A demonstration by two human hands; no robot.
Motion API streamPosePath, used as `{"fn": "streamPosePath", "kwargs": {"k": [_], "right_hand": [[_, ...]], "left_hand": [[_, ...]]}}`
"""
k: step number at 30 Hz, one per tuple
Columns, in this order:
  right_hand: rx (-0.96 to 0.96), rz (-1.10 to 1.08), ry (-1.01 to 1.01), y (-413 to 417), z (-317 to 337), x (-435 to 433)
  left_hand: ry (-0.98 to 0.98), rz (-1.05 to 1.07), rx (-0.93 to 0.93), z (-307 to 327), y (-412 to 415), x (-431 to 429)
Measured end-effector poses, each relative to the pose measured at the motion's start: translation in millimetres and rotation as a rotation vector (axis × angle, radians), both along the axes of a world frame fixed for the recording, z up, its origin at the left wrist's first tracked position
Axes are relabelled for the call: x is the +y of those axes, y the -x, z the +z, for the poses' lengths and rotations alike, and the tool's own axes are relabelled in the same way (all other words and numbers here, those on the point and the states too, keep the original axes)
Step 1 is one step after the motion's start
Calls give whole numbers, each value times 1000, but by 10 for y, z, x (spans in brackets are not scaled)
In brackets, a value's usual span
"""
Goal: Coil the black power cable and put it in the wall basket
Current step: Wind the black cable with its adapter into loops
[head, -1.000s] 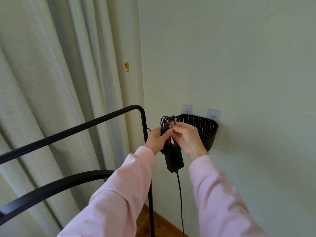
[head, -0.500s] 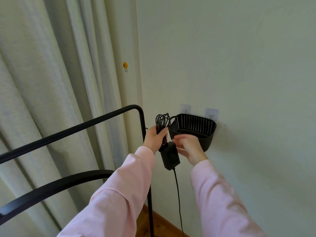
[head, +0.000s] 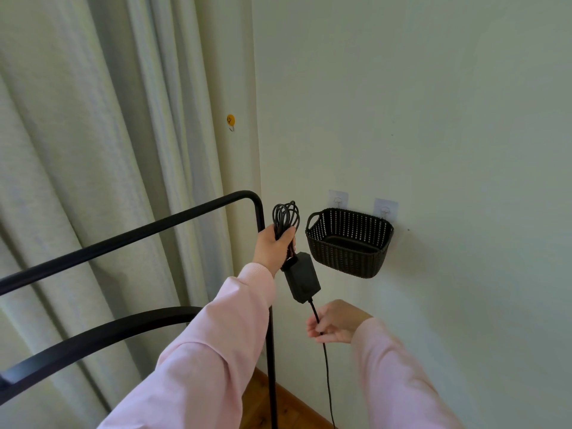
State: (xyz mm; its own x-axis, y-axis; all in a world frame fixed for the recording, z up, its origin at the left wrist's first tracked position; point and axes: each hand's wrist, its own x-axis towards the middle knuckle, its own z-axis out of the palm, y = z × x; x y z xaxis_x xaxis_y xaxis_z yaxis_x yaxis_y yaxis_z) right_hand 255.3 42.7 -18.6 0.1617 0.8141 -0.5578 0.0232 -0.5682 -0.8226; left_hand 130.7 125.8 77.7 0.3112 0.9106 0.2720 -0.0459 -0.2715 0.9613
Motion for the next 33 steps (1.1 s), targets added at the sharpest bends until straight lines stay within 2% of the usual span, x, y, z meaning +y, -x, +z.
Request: {"fn": "streamPosePath", "kwargs": {"k": [5, 9, 12, 18, 21, 24, 33], "right_hand": [[-247, -184, 13, -98, -55, 115], [-604, -193, 34, -199, -123, 234], [-752, -82, 90, -159, -77, 272], [-912, 61, 44, 48, 345, 297], [-934, 147, -21, 143, 583, 275], [-873, 178, -135, 203, 791, 222], [-683, 79, -379, 240, 1007, 153]], "left_hand": [[10, -45, 0, -15, 46, 43], [7, -44, 52, -31, 19, 79], [3, -49, 98, -65, -22, 89], [-37, -57, 185, -115, -105, 78], [-39, -87, 187, -146, -133, 61], [-40, -115, 224, -163, -137, 66], [-176, -124, 394, -161, -109, 81]]}}
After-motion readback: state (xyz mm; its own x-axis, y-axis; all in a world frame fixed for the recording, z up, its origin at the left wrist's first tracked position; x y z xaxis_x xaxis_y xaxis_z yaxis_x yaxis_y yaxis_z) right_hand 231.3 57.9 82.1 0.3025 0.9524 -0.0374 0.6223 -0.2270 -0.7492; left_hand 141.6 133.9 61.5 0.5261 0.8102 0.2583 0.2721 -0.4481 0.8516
